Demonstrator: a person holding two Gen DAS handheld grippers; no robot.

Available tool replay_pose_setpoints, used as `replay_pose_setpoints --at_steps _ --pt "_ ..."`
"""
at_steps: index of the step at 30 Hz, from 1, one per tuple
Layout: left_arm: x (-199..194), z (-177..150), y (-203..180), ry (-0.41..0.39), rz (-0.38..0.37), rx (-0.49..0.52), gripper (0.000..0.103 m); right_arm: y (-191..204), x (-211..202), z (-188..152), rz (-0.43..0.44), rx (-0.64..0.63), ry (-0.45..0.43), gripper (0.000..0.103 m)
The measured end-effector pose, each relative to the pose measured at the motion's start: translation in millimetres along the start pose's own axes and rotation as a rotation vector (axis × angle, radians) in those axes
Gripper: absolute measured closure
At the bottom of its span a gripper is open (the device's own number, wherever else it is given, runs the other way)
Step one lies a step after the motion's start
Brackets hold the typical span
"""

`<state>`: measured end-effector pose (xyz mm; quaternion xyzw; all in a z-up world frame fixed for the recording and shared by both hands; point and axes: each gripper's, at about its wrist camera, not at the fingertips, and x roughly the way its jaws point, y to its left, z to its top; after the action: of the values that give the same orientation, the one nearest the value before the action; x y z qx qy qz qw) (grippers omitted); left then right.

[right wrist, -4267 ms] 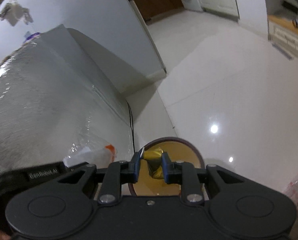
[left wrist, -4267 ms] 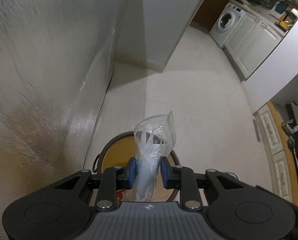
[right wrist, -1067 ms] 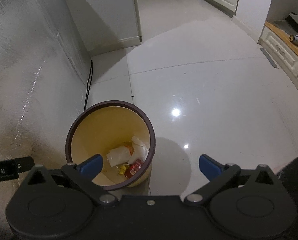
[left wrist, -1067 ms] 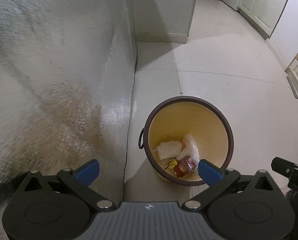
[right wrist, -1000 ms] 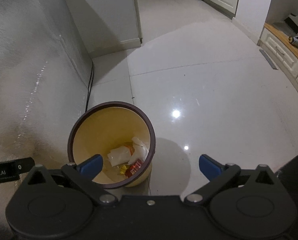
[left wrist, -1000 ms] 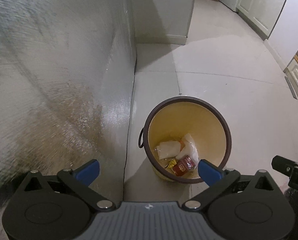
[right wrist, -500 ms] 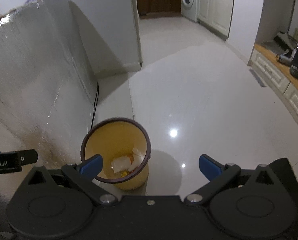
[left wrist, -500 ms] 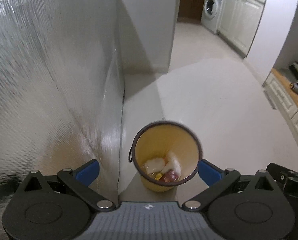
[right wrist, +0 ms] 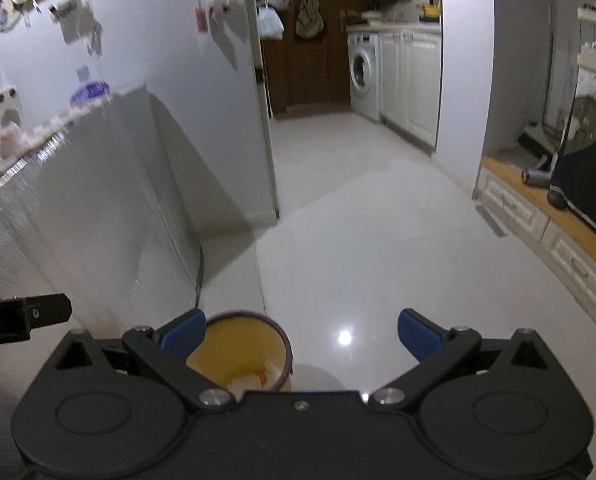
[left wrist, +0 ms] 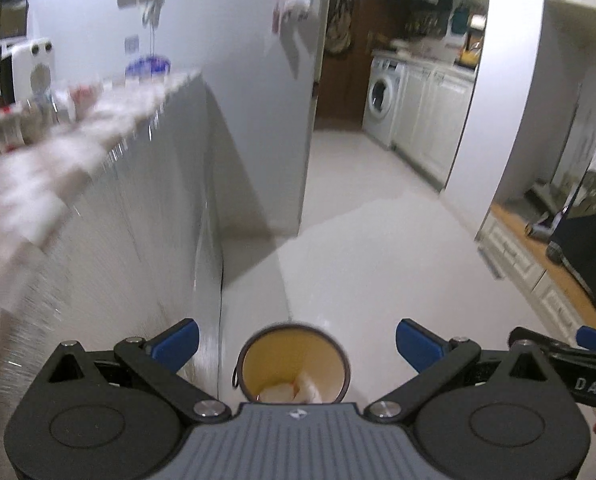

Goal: Collect trash
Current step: 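Lift both open tools away from the wastebasket back toward the table, then reach the left tool to the teal bottle cap while the right tool approaches the clear bottle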

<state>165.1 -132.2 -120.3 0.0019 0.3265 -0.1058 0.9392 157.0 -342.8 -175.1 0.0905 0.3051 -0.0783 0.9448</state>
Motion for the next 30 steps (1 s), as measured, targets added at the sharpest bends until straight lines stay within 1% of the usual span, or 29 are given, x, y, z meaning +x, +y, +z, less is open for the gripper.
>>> replay_pose_setpoints --at_steps 9,13,16,19,21,23,26,27,30 --pt "-101.8 27.9 4.7 -0.217 -0.013 0.016 0.0 13.5 -77.2 29.4 0.053 -0.011 -0.179 0.0" --pt "-137.6 39.4 21.4 -0.301 0.014 0.019 0.0 29.3 -100.0 43.5 0.099 -0.02 -0.246 0.0" --pt "-155.9 48.5 41.2 -0.346 0.062 0.028 0.0 45.5 -109.8 54.8 0.139 -0.045 -0.284 0.0" --pt "-163.7 57.5 72.0 -0.357 0.113 0.028 0.0 68.9 -118.3 67.0 0.186 -0.07 -0.32 0.0" --pt "-166.5 63.8 95.0 -0.355 0.157 0.02 0.0 84.7 -119.1 73.4 0.221 -0.073 -0.327 0.0" --pt "-168.1 69.6 120.2 -0.348 0.196 0.009 0.0 103.9 -115.9 81.3 0.269 -0.079 -0.323 0.0" --pt "-172.2 79.3 164.2 -0.335 0.222 0.001 0.0 132.7 -110.2 91.7 0.343 -0.089 -0.311 0.0" --pt "-173.5 83.1 179.5 -0.327 0.242 -0.005 0.0 141.4 -107.1 94.3 0.367 -0.093 -0.307 0.0" --pt "-178.3 92.0 220.6 -0.302 0.271 -0.02 0.0 170.2 -97.2 103.6 0.401 -0.098 -0.3 0.0"
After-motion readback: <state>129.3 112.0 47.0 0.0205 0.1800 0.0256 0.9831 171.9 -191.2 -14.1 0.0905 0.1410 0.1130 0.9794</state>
